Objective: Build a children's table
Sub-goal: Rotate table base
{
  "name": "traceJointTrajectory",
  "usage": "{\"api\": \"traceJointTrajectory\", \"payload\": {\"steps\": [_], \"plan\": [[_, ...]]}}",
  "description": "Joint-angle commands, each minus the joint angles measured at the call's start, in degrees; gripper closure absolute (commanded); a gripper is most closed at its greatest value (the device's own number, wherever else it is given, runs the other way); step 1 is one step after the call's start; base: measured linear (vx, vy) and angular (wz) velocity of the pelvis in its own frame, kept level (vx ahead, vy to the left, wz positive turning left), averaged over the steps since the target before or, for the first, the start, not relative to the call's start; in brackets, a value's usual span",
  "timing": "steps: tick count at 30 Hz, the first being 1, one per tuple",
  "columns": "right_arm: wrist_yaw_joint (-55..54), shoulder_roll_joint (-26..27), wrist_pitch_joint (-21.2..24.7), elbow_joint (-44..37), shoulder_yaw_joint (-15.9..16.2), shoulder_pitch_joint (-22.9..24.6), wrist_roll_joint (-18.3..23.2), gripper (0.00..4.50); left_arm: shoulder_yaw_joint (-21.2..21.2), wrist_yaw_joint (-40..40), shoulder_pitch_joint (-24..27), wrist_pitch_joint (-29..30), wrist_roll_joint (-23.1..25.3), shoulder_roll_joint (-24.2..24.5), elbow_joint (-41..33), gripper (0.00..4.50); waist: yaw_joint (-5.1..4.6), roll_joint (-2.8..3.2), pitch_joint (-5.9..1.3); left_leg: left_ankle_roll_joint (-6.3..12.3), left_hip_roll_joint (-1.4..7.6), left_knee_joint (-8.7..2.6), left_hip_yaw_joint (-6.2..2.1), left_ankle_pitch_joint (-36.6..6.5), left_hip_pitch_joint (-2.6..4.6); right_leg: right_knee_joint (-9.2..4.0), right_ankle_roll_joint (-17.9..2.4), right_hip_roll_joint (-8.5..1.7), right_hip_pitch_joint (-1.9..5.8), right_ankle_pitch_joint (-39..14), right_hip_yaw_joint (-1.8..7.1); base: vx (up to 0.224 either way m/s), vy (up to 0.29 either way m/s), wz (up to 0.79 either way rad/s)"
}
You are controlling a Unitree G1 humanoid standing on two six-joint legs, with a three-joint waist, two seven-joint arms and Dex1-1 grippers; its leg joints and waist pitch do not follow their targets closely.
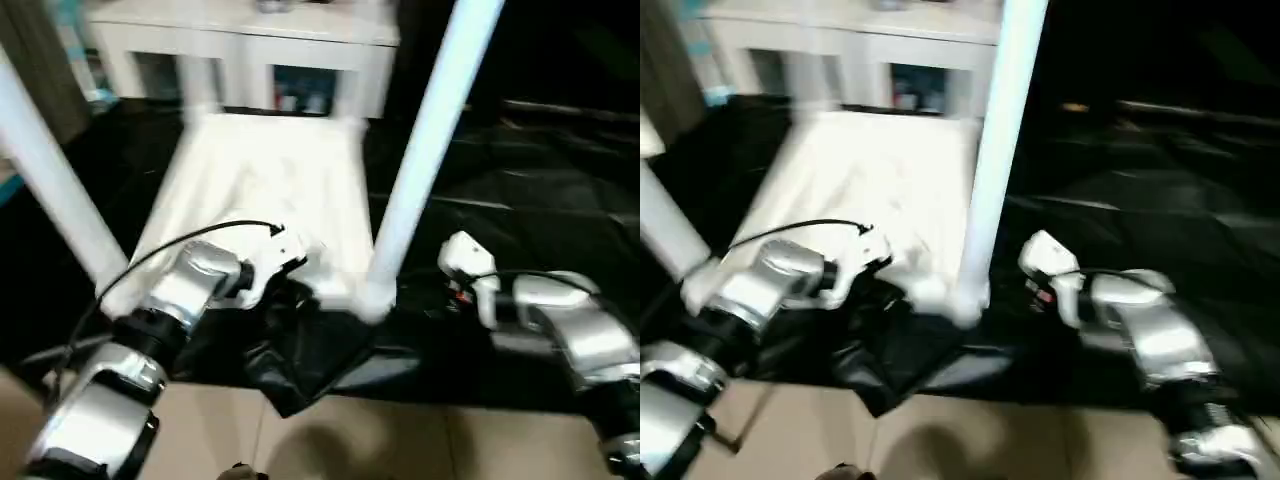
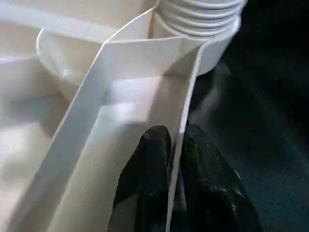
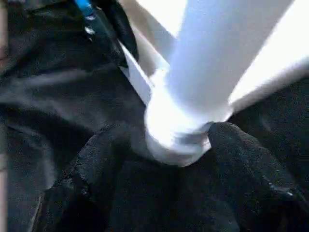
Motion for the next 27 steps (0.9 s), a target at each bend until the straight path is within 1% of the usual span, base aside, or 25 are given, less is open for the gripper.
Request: {"api": "traceJointTrajectory", "payload": {"steps": [1, 2, 4, 5, 6, 7, 8, 9, 10, 11, 12, 13, 14, 15, 16, 17, 18, 19, 20, 21, 22, 24, 25, 26, 27], "plan": [[-2.54, 0.16, -0.69, 1.05, -2.13, -1.01, -0.66, 1.43, 4.32, 6.49, 1.84, 3.92, -0.21, 0.15, -2.2, 4.21, 0.14, 0.05, -4.1, -2.57, 2.99, -5.28, -2.56, -24.05, 0.32, -4.97, -8.11, -3.94, 3.05, -29.21, 1.5, 0.004, 0.015, -0.21], [-2.65, 0.19, -0.71, 1.08, -2.15, -1.01, -0.67, 1.43, 4.46, 6.73, 1.96, 4.13, -0.21, 0.06, -2.38, 4.29, -0.23, -0.03, -4.07, -2.31, 2.92, -5.19, -2.6, -23.95, 0.49, -5.04, -8.39, -3.98, 2.98, -28.52, 1.48, 0.0, 0.0, 0.0], [-4.39, 1.05, -1.42, 2.22, -2.27, -1.36, -0.57, 1.43, 5.22, 9.35, 4.51, 4.06, 0.18, -1.16, -6.48, 4.34, -0.84, -0.06, -4.1, -1.62, 2.83, -5.07, -2.56, -23.48, 0.4, -5.12, -8.84, -3.93, 3.06, -27.76, 1.43, 0.0, 0.0, 0.0], [-4.46, 1.09, -1.46, 2.27, -2.28, -1.39, -0.56, 1.43, 5.23, 9.39, 4.65, 4.03, 0.17, -1.21, -6.73, 4.36, -1.28, -0.23, -4.17, -1.17, 2.89, -5.13, -2.68, -22.26, 0.0, -4.93, -9.11, -3.96, 3.37, -26.71, 1.27, 0.022, 0.013, -0.18], [-5.21, 1.63, -1.82, 2.74, -2.39, -1.67, -0.46, 1.43, 4.96, 8.55, 5.88, 2.52, -0.43, -1.57, -8.8, 4.38, -1.48, -0.04, -4.22, -0.68, 2.8, -5.01, -2.64, -21.58, -0.04, -5.05, -9.2, -3.95, 3.37, -26.08, 1.24, 0.022, 0.013, -0.18], [-6.16, 2.13, -2.27, 3.35, -2.5, -2.07, -0.63, 1.43, 4.5, 7.73, 6.62, 1.68, -0.79, -1.59, -10.14, 4.42, -1.52, -0.04, -4.51, -0.27, 2.91, -5.0, -2.64, -19.93, -0.01, -4.84, -10.13, -4.04, 3.53, -23.15, 1.27, 0.0, 0.0, 0.0], [-6.16, 2.13, -2.27, 3.35, -2.5, -2.07, -0.63, 1.43, 4.5, 7.73, 6.62, 1.68, -0.79, -1.59, -10.14, 4.44, -1.54, 0.0, -4.59, 0.04, 2.91, -4.97, -2.53, -18.91, -0.1, -4.73, -10.66, -3.92, 3.57, -21.11, 1.33, 0.053, -0.001, -0.06], [-7.44, 2.78, -2.77, 4.32, -2.72, -2.7, -0.8, 1.43, 3.68, 7.1, 7.23, 0.76, -0.61, -1.27, -11.08, 4.46, -1.29, -0.17, -4.72, 0.74, 2.96, -4.71, -2.09, -17.33, 0.51, -4.62, -11.89, -3.74, 3.09, -17.52, 1.54, 0.053, -0.001, -0.06], [-7.44, 2.78, -2.77, 4.32, -2.72, -2.7, -0.8, 1.43, 3.68, 7.1, 7.23, 0.76, -0.61, -1.27, -11.08, 4.48, -1.22, -0.15, -4.81, 1.16, 2.93, -4.54, -1.97, -16.33, 0.68, -4.35, -12.77, -3.73, 3.02, -15.69, 1.63, 0.062, -0.01, 0.03], [-7.96, 3.23, -2.95, 4.82, -2.97, -3.03, -0.65, 1.43, 3.16, 6.71, 7.49, -0.06, -0.22, -1.05, -11.41, 4.48, -1.09, -0.16, -4.9, 2.13, 2.82, -4.34, -1.66, -14.21, 0.72, -4.14, -13.95, -3.65, 3.11, -13.05, 1.66, 0.064, -0.019, 0.05], [-8.09, 3.79, -3.09, 5.41, -3.31, -3.35, -0.13, 1.43, 2.62, 5.3, 8.05, -1.45, -0.23, -0.9, -12.03, 4.49, -0.92, -0.29, -4.95, 2.86, 2.86, -4.13, -1.47, -12.68, 0.84, -3.88, -14.83, -3.59, 3.03, -11.03, 1.77, 0.064, -0.019, 0.05], [-8.13, 4.15, -3.2, 5.81, -3.53, -3.54, 0.25, 1.43, 2.29, 4.29, 8.48, -2.39, -0.24, -0.82, -12.53, 4.49, -0.75, -0.22, -5.06, 3.55, 2.83, -4.02, -1.44, -11.19, 0.73, -3.6, -15.25, -3.64, 3.22, -9.63, 1.76, 0.057, -0.026, 0.04], [-8.13, 4.15, -3.2, 5.81, -3.53, -3.54, 0.25, 1.43, 2.29, 4.29, 8.48, -2.39, -0.24, -0.82, -12.53, 4.49, -0.64, -0.13, -5.15, 3.84, 2.9, -3.97, -1.49, -10.2, 0.68, -3.34, -15.49, -3.7, 3.35, -8.64, 1.75, 0.052, -0.025, 0.0], [-7.61, 4.35, -3.37, 6.6, -3.29, -3.78, 0.52, 1.16, 1.06, 2.93, 8.9, -6.34, 1.07, -0.4, -12.09, 4.5, -0.37, -0.01, -5.28, 4.49, 2.92, -3.85, -1.43, -8.19, 0.67, -3.06, -15.92, -3.54, 3.35, -6.32, 1.73, 0.052, -0.025, 0.0], [-7.61, 4.35, -3.37, 6.6, -3.29, -3.78, 0.52, 1.16, 1.06, 2.93, 8.9, -6.34, 1.07, -0.4, -12.09, 4.5, -0.35, -0.23, -5.36, 4.91, 2.93, -3.8, -1.43, -7.27, 0.59, -2.88, -16.14, -3.48, 3.41, -5.03, 1.72, 0.0, 0.0, 0.0], [-7.25, 4.36, -3.44, 6.96, -3.05, -3.9, 0.63, 1.09, 0.64, 2.71, 8.84, -8.35, 1.8, -0.34, -11.35, 4.5, -0.15, -0.05, -5.39, 5.41, 3.0, -3.73, -1.38, -6.06, 0.71, -2.55, -16.86, -3.39, 3.36, -2.78, 1.72, 0.0, 0.0, 0.0], [-7.02, 4.35, -3.57, 6.79, -2.97, -3.85, 0.75, 1.03, 1.16, 2.4, 8.28, -8.84, 1.23, -0.77, -10.55, 4.5, -0.04, -0.06, -5.44, 5.66, 3.0, -3.65, -1.34, -5.57, 0.71, -2.28, -17.13, -3.42, 3.49, -1.72, 1.73, 0.0, 0.0, 0.0], [-7.2, 4.35, -3.91, 6.64, -2.9, -3.82, 0.68, 0.91, 1.57, 2.09, 7.82, -8.82, 0.71, -1.02, -10.13, 4.5, 0.01, -0.07, -5.4, 5.79, 2.97, -3.65, -1.28, -5.51, 0.74, -2.35, -17.26, -3.42, 3.43, -1.68, 1.73, 0.0, 0.0, 0.0], [-7.33, 4.35, -4.12, 6.56, -2.85, -3.82, 0.61, 0.74, 1.78, 1.89, 7.57, -8.79, 0.42, -1.15, -9.92, 4.03, 0.06, -0.01, -5.32, 5.57, 2.97, -3.7, -1.22, -6.17, 0.81, -2.47, -17.27, -3.42, 3.41, -2.67, 1.71, 0.0, 0.0, 0.0], [-8.21, 4.28, -4.67, 6.82, -2.82, -3.97, 0.08, 0.71, 1.79, 1.01, 6.48, -8.62, 0.06, -1.08, -10.05, 3.91, 0.13, 0.0, -5.15, 5.1, 3.02, -3.82, -1.21, -7.34, 0.86, -2.68, -17.06, -3.41, 3.34, -4.49, 1.71, 0.0, 0.0, 0.0], [-8.21, 4.28, -4.67, 6.82, -2.82, -3.97, 0.08, 0.69, 1.79, 1.01, 6.48, -8.62, 0.06, -1.08, -10.05, 3.92, 0.22, 0.27, -5.05, 4.6, 3.03, -3.89, -1.23, -8.35, 0.96, -2.89, -16.83, -3.46, 3.26, -6.02, 1.71, 0.0, 0.0, 0.0], [-8.35, 4.2, -4.82, 7.02, -2.92, -3.98, -0.07, 0.69, 1.53, 0.42, 5.72, -8.95, 0.24, -1.02, -10.03, 3.85, 0.34, 0.18, -4.88, 2.72, 3.17, -4.03, -1.21, -11.63, 1.34, -3.4, -15.88, -3.47, 2.98, -10.22, 1.77, 0.0, 0.0, 0.0], [-8.23, 4.16, -4.9, 7.02, -2.94, -3.93, -0.05, 0.69, 1.42, 0.4, 5.48, -9.6, 0.47, -1.08, -9.64, 3.85, 0.36, 0.18, -4.85, 2.39, 3.18, -4.08, -1.22, -12.06, 1.33, -3.44, -15.71, -3.48, 3.02, -10.86, 1.79, 0.0, 0.0, 0.0], [-8.16, 4.13, -4.95, 6.86, -2.91, -3.79, -0.08, 0.69, 1.44, 0.47, 5.25, -10.04, 0.54, -1.27, -9.08, 3.85, 0.46, 0.45, -4.72, 1.8, 3.15, -4.19, -1.25, -13.33, 1.32, -3.73, -15.11, -3.42, 2.94, -12.46, 1.77, 0.0, 0.0, 0.0], [-8.08, 4.1, -5.08, 6.7, -2.88, -3.61, -0.12, 0.69, 1.6, 0.3, 4.89, -10.56, 0.57, -1.67, -8.01, 3.85, 0.64, 0.35, -4.73, 1.26, 3.16, -4.24, -1.26, -14.2, 1.46, -3.8, -14.61, -3.47, 2.93, -13.52, 1.78, 0.0, 0.0, 0.0]]}}
